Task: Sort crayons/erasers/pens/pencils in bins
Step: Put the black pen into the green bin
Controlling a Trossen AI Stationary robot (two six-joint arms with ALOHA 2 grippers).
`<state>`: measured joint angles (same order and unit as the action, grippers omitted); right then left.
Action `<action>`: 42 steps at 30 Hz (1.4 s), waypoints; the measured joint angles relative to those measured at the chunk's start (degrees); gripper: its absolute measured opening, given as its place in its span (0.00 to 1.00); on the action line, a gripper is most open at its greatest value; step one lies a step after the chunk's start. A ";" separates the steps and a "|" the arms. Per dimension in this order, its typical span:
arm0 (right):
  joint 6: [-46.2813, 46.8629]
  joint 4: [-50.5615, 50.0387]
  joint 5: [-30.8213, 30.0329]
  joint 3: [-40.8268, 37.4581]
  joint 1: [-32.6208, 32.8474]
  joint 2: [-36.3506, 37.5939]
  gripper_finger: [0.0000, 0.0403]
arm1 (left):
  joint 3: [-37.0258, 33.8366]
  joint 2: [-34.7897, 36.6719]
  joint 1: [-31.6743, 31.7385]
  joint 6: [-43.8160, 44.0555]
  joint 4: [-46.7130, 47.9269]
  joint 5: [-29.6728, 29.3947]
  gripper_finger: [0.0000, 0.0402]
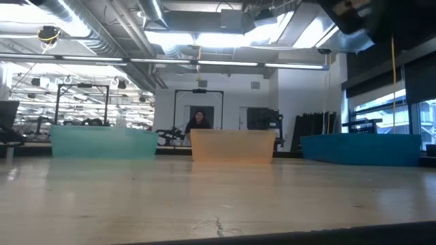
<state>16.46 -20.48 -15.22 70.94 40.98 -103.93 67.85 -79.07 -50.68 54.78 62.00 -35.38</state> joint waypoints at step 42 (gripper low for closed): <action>5.78 2.52 0.94 -0.07 1.96 -10.33 0.26 | 0.00 0.00 -1.44 -1.46 -3.77 -0.13 0.23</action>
<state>22.24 -17.96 -14.28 70.87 42.94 -114.26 67.85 -79.07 -52.12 53.32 58.23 -35.51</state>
